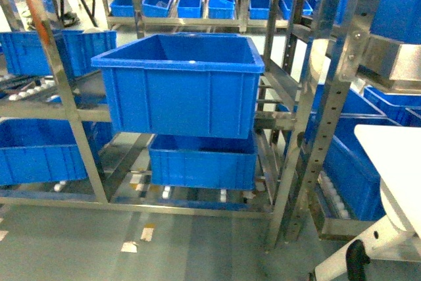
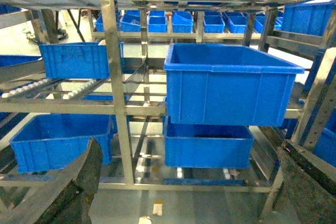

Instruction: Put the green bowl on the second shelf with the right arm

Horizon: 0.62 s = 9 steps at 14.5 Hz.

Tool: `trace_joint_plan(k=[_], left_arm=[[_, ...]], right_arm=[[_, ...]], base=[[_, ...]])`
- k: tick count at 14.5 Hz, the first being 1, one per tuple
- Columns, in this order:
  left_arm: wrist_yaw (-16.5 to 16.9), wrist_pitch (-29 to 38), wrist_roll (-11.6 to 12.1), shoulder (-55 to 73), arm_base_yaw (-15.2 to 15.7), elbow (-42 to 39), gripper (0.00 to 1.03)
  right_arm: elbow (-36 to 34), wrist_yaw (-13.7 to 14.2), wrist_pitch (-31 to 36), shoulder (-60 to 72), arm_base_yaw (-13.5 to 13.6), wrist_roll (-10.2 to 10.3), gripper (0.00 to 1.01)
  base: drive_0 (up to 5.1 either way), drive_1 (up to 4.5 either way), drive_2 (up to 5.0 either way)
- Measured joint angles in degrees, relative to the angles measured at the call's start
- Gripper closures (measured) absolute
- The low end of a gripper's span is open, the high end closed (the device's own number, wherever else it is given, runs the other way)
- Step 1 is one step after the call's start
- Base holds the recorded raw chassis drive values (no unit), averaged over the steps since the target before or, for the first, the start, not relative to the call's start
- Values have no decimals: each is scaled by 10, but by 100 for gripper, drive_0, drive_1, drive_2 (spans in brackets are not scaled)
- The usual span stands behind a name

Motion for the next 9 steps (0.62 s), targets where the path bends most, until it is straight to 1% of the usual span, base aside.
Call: trace_joint_plan(k=[9], left_arm=[[0, 0, 0, 0, 0, 0, 5]], right_arm=[[0, 0, 1, 0, 0, 0, 99]], base=[[-493, 253, 253]])
